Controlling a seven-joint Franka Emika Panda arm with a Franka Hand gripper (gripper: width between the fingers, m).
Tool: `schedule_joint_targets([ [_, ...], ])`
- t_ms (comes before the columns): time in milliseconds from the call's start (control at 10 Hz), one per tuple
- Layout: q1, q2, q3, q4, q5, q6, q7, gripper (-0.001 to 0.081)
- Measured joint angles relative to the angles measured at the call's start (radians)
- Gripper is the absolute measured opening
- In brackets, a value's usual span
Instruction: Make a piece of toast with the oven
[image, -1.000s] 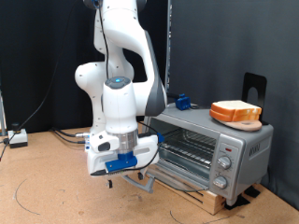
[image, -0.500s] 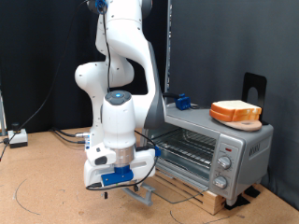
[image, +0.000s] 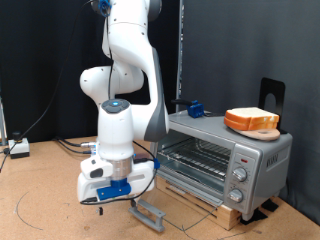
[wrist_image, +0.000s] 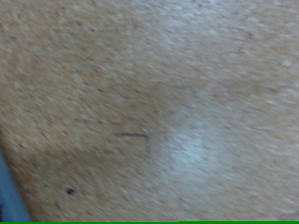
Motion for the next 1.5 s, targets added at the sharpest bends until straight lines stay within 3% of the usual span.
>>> schedule_joint_targets([
  [300,-0.028,-0.079,-0.032,-0.031,-0.018,-0.046,-0.091,0.0809],
  [500,-0.027,-0.084,-0.024,-0.030,0.006,-0.065,-0.103,0.0809],
  [800,-0.037,-0.183,-0.012,-0.013,0.158,-0.271,-0.271,0.0809],
  [1200,-0.057,-0.309,-0.037,0.021,0.214,-0.550,-0.351,0.0809],
  [1500,-0.067,-0.385,-0.056,0.044,0.216,-0.702,-0.359,0.0809],
])
